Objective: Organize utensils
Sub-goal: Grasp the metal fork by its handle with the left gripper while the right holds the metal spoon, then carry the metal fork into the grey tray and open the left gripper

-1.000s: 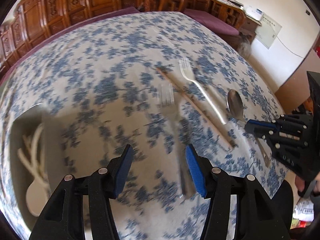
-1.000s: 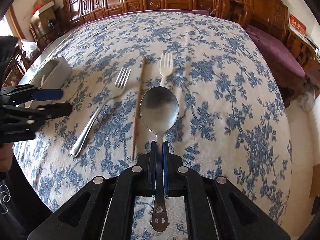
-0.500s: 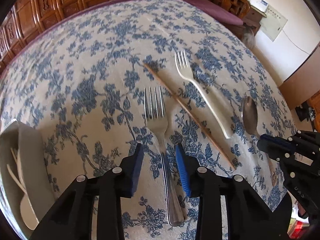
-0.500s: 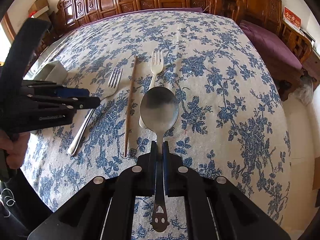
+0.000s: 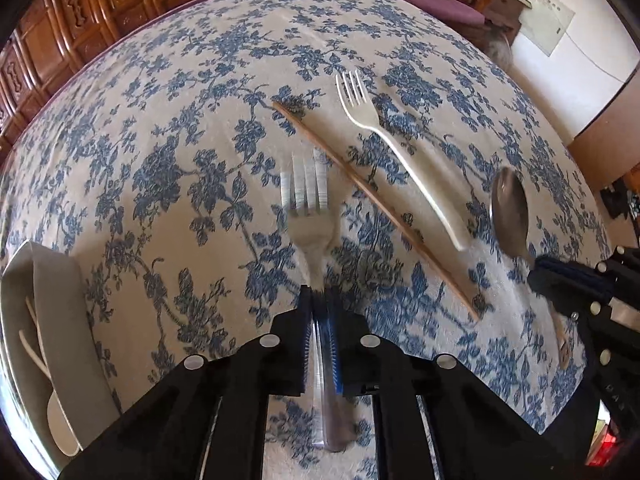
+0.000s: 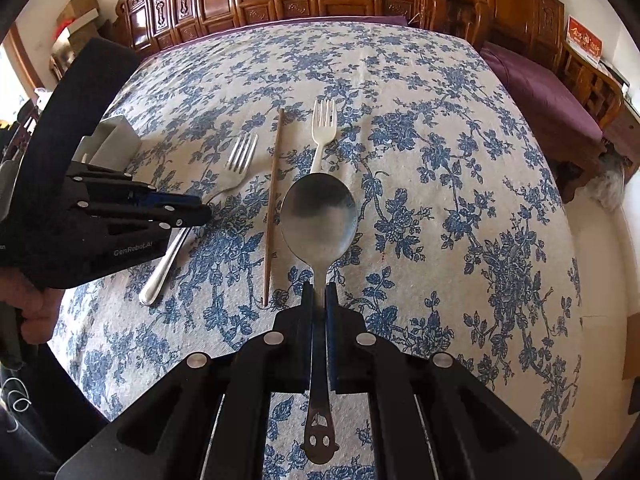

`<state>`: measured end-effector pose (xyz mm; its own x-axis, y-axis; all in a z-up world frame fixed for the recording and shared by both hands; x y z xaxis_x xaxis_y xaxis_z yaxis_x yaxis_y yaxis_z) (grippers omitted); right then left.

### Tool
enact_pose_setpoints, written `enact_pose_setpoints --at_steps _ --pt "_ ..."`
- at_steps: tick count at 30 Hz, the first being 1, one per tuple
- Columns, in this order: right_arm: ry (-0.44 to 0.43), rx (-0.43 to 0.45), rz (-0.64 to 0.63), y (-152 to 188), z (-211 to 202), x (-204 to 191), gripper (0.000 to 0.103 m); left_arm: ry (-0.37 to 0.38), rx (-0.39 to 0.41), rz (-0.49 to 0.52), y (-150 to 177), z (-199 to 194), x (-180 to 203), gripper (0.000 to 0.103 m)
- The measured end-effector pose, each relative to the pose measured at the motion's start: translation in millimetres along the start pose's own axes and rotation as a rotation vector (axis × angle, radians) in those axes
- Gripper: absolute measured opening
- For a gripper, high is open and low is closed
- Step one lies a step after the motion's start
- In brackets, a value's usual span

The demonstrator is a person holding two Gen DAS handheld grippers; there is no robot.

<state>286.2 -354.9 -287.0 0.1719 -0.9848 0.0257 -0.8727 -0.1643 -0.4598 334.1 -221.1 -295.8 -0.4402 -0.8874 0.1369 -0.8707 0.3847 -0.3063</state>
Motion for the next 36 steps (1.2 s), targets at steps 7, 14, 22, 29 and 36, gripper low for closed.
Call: enact_pose_setpoints --at_steps 7,14,22,29,36 --pt "0.007 0.028 0.001 -6.2 -15.0 -6.3 0.007 -0.021 0.038 0.043 17.9 -26.7 -3.6 0.006" --pt "0.008 0.062 -0.010 -16.2 -27.2 -23.1 0.007 -0.015 0.111 0.058 25.4 -62.4 -8.6 0.006" --pt "0.025 0.069 -0.015 -18.7 -30.4 -38.2 0.007 -0.011 0.186 0.044 33.2 -100.1 -21.1 0.006" --pt "0.019 0.090 -0.031 -26.1 -38.1 -55.3 0.007 -0.005 0.237 0.012 40.7 -125.2 -36.8 0.006" --pt "-0.001 0.110 -0.058 -36.4 -43.4 -79.9 0.007 0.004 0.290 -0.021 47.2 -151.2 -54.3 0.006"
Point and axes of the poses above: each gripper's, at about its wrist camera, not at the fingertips, and z roughly the way its jaws point, x to its right, y to its underside, the point moved 5 cm from there along z, roughly the way its jaws point, and after that the axes turned 8 degrees about y, right-handed, at the moved point
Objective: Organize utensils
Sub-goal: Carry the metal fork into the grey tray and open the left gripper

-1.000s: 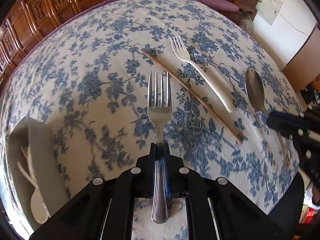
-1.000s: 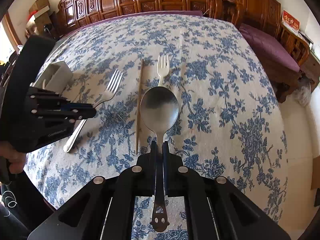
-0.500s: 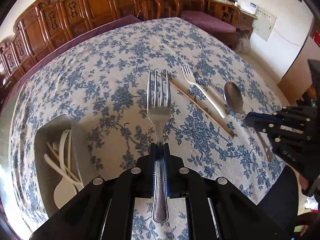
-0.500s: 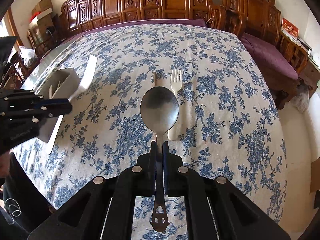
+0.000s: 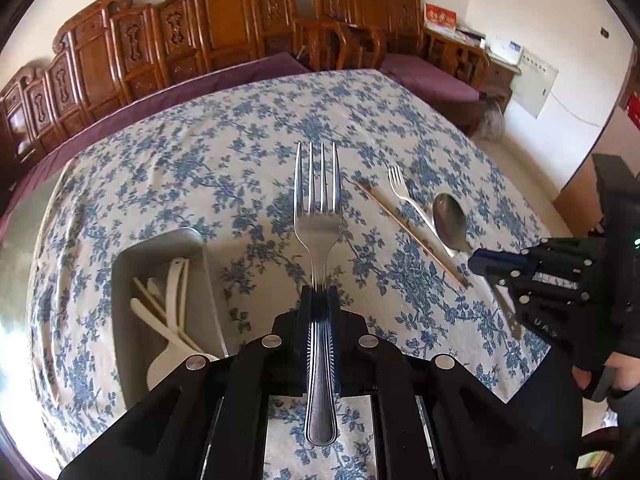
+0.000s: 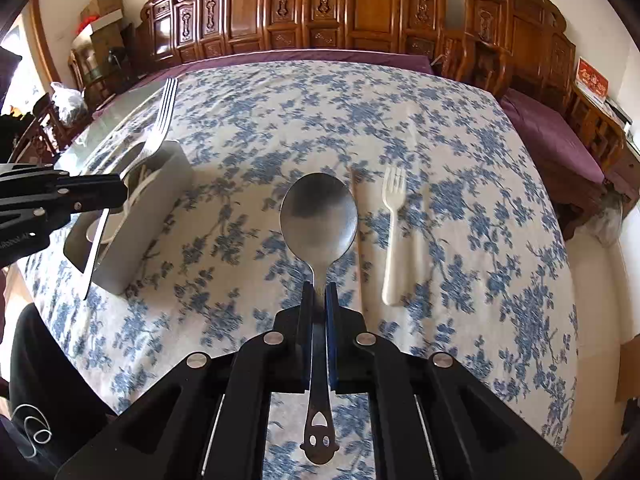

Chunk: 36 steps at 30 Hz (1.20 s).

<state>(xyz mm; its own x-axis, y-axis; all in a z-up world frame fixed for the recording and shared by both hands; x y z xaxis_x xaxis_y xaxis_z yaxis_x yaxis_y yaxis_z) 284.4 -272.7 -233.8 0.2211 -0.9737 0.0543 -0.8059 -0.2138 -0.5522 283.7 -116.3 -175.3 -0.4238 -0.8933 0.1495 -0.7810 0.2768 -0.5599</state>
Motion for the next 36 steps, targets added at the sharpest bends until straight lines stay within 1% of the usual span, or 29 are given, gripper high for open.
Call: enact_pose_setpoints --at_steps 5,11,14,17,23,26,32,36 --pt "-0.025 0.014 -0.019 -9.7 -1.3 -19.6 0.007 0.004 0.030 -0.018 2.9 -20.0 -10.4 0.006" --pt "-0.062 0.033 -0.045 -24.3 -1.8 -47.4 0.007 -0.009 0.064 -0.043 4.6 -44.3 -32.1 0.006" --pt "-0.070 0.038 -0.058 -28.5 -2.5 -57.9 0.007 -0.034 0.084 -0.052 3.6 -53.5 -51.4 0.006" --pt "-0.079 0.039 -0.069 -30.9 -4.4 -67.2 0.007 -0.046 0.082 -0.069 2.5 -55.3 -70.9 0.006" --pt "-0.087 0.043 -0.079 -33.2 -7.2 -77.2 0.007 -0.068 0.053 -0.099 9.0 -45.3 -101.8 0.006" --pt "-0.088 0.041 -0.081 -33.7 -6.5 -79.3 0.007 -0.077 0.020 -0.116 17.5 -31.9 -114.5 0.006" --pt "-0.089 0.035 -0.079 -33.7 -3.4 -79.5 0.007 -0.090 -0.038 -0.145 33.6 -4.7 -131.6 0.006" --pt "-0.089 0.026 -0.074 -32.0 0.6 -78.6 0.007 -0.085 -0.064 -0.146 38.5 9.5 -133.5 0.006"
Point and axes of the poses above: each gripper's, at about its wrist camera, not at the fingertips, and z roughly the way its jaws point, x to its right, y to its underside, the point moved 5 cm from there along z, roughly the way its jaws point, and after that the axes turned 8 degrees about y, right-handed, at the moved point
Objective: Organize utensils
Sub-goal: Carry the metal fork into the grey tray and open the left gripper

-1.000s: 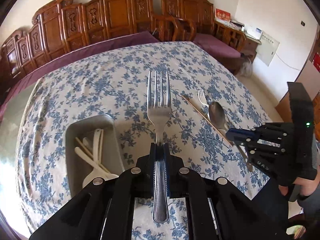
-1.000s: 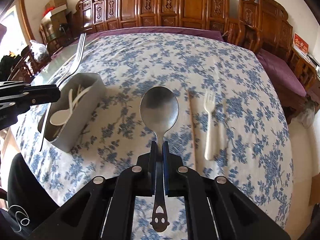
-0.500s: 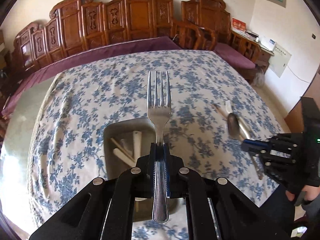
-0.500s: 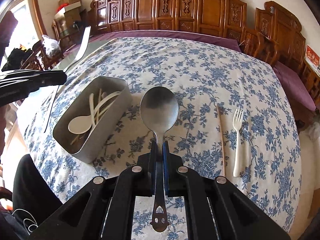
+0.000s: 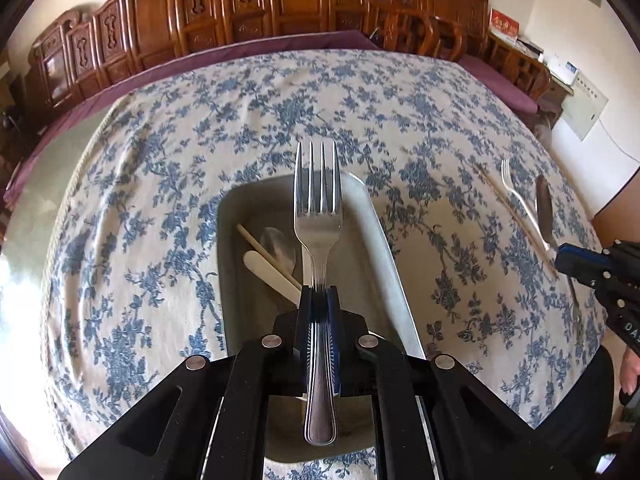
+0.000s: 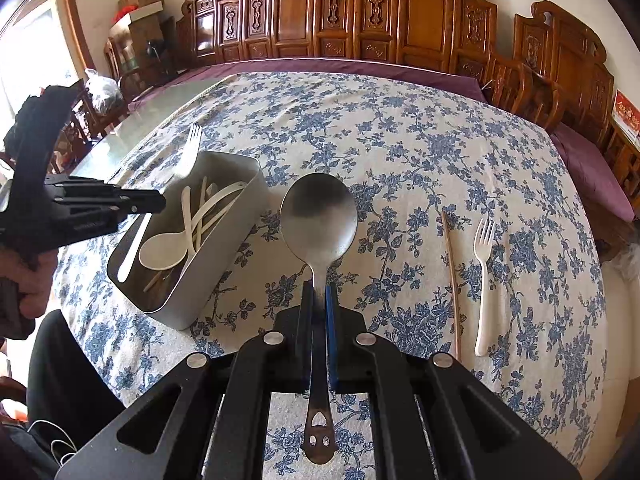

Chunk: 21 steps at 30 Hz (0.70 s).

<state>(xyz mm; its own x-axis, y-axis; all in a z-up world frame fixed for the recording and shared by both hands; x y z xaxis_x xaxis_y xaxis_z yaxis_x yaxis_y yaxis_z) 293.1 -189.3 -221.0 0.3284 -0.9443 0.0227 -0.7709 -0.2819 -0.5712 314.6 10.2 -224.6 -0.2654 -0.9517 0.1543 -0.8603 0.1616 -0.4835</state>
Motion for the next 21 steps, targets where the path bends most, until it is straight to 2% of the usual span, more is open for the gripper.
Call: enact_pose_setpoints --at_steps 12,21 --pt "0.000 -0.010 0.001 2.8 6.8 3.2 0.007 -0.002 -0.075 -0.004 2.1 44.6 5.3 0.006" --pt "-0.005 -0.012 -0.002 3.4 8.4 1.9 0.007 -0.013 -0.105 -0.017 2.2 59.2 4.2 0.006"
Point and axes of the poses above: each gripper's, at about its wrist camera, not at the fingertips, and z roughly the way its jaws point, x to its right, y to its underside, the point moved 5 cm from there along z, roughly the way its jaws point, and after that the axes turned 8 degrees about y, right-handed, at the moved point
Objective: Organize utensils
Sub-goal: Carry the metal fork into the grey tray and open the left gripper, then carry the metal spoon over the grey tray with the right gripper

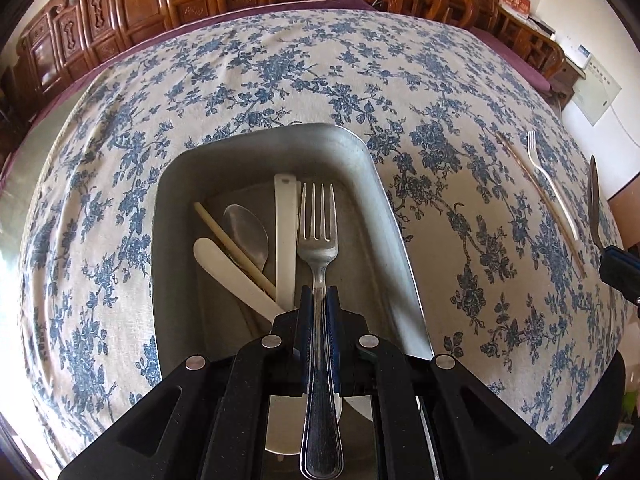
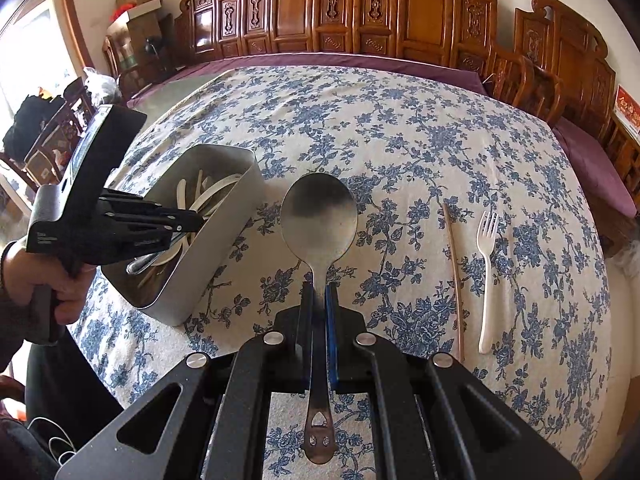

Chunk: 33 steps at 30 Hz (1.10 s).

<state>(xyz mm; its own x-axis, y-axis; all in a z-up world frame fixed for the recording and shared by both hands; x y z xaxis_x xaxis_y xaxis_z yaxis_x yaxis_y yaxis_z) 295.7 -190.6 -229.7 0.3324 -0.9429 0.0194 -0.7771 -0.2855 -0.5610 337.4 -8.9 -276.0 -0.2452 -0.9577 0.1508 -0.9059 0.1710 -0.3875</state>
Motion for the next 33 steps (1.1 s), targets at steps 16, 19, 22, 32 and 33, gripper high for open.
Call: enact_pose_setpoints --at_steps 16,19,22,32,33 --pt "-0.053 0.026 -0.037 -24.0 -0.4 -44.4 0.007 0.016 0.127 -0.030 10.6 -72.9 -19.4 0.021" --pt "-0.071 0.030 -0.048 -33.7 2.6 -60.3 0.007 0.019 0.156 -0.039 13.4 -89.0 -27.3 0.021" --pt "-0.086 0.032 -0.058 -42.7 4.7 -76.0 0.007 0.014 0.185 -0.042 16.7 -105.0 -35.1 0.021" --pt "-0.143 0.008 -0.057 -70.7 22.3 -125.5 0.007 0.010 0.242 -0.081 29.9 -135.3 -63.5 0.021" --pt "-0.149 0.004 -0.051 -73.2 24.9 -129.2 0.007 0.006 0.245 -0.083 32.0 -137.5 -67.0 0.021"
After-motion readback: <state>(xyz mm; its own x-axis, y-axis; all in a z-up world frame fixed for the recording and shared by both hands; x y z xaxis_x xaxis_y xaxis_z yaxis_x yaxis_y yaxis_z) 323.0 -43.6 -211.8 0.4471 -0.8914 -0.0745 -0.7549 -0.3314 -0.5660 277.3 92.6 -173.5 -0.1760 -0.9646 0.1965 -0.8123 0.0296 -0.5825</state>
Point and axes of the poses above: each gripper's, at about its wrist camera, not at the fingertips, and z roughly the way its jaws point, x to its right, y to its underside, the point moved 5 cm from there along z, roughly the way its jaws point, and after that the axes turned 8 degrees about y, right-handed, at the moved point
